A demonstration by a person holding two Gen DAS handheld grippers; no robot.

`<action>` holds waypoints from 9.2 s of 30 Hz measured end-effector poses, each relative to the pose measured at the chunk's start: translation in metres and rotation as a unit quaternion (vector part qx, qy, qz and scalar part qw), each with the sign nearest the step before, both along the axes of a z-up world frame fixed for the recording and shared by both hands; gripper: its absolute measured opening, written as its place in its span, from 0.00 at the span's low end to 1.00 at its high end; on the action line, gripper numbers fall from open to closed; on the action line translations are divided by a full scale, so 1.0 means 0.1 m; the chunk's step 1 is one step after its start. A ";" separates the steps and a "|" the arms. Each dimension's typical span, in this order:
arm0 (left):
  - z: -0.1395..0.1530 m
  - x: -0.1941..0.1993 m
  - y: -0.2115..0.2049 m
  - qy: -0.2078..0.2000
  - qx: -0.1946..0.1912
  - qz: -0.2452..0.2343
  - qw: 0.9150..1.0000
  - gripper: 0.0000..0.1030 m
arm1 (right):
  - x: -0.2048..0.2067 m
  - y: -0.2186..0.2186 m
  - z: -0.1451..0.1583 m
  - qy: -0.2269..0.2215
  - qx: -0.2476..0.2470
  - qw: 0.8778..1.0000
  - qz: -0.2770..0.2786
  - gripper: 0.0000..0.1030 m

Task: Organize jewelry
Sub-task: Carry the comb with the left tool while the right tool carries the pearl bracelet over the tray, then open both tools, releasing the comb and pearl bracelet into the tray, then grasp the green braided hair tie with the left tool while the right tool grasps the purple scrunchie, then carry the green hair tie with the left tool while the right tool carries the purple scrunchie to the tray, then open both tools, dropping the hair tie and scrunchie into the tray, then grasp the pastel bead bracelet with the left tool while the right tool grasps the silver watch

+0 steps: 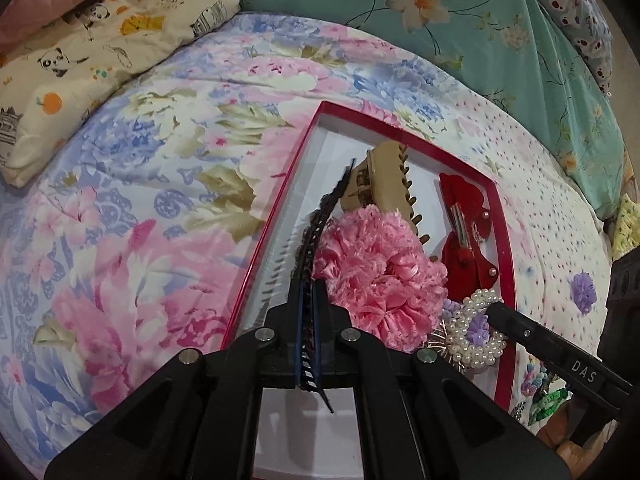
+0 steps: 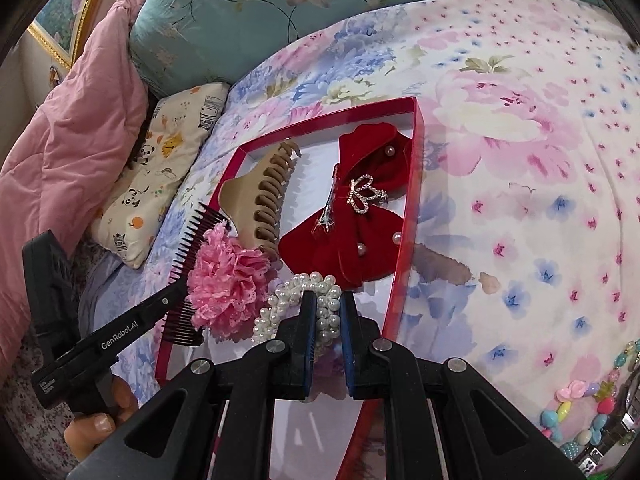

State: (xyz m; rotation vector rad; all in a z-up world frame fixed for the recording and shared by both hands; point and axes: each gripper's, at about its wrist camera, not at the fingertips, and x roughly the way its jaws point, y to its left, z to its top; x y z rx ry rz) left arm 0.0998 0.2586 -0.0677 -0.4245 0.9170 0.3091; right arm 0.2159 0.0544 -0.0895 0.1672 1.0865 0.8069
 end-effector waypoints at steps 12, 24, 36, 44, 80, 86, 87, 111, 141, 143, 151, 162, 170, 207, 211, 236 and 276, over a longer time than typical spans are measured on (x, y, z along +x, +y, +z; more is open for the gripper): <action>0.07 -0.10 -0.01 -0.002 0.002 0.007 1.000 0.42 | -0.03 -0.10 0.11 -0.001 0.013 1.000 -0.008 0.38; 0.21 -0.30 -0.10 -0.012 -0.019 0.006 1.000 0.53 | -0.22 -0.38 0.39 -0.018 0.030 0.999 -0.023 0.49; 0.41 -0.53 -0.52 -0.022 -0.028 -0.025 0.999 0.59 | -0.40 -1.20 0.51 -0.024 0.027 0.997 -0.071 0.55; 0.44 -0.56 -0.82 -0.018 -0.034 -0.052 0.998 0.59 | -0.45 -1.90 0.57 -0.033 0.011 0.992 -0.125 0.58; 0.15 0.01 -2.86 0.057 0.007 -0.343 0.938 0.59 | -0.22 -2.97 0.37 -0.001 0.014 0.971 -0.238 0.58; 0.01 0.20 -3.03 0.068 0.024 -0.382 0.921 0.59 | 0.12 -2.97 0.33 -0.003 0.015 0.967 -0.254 0.58; 0.00 0.23 -3.05 0.067 0.023 -0.387 0.919 0.59 | 0.20 -2.97 0.33 -0.003 0.014 0.966 -0.257 0.59; 0.29 0.25 -2.23 -0.003 -0.134 -0.288 0.948 0.08 | 0.32 -2.75 0.34 -0.014 0.032 0.970 -0.239 0.11; 0.33 -0.85 -0.59 -0.067 -0.171 -0.076 0.980 0.08 | -0.89 -1.25 0.50 0.002 0.044 0.999 -0.024 0.11; 0.31 -0.86 -0.50 -0.069 -0.174 -0.068 0.980 0.08 | -0.91 -1.14 0.50 0.000 0.042 0.999 -0.014 0.11; 0.21 -0.75 -0.36 -0.062 -0.165 -0.061 0.982 0.08 | -0.94 -0.66 0.47 -0.011 0.025 0.999 0.026 0.11; -0.04 -0.46 -0.27 -0.024 -0.135 -0.074 0.988 0.08 | -0.85 -0.15 0.22 -0.012 -0.022 0.998 0.064 0.12; -0.13 -0.38 -0.22 -0.008 -0.129 -0.073 0.989 0.08 | -0.69 -0.06 0.03 -0.009 -0.050 0.997 0.060 0.13; 0.01 -0.55 -0.39 0.003 -0.104 -0.065 0.992 0.43 | -0.68 -0.97 0.38 -0.017 0.007 0.999 -0.030 0.40; 0.09 -0.62 -0.45 -0.007 -0.105 -0.066 0.992 0.43 | -0.65 -1.27 0.39 -0.014 0.006 0.998 -0.063 0.42; 0.35 -0.59 -1.43 0.000 -0.088 -0.178 0.980 0.43 | -0.65 -2.23 0.21 0.002 -0.005 0.988 -0.152 0.45; -0.26 -0.21 -2.43 0.072 -0.002 -0.309 0.948 0.08 | 0.00 -1.75 -0.17 -0.020 -0.054 0.991 -0.122 0.22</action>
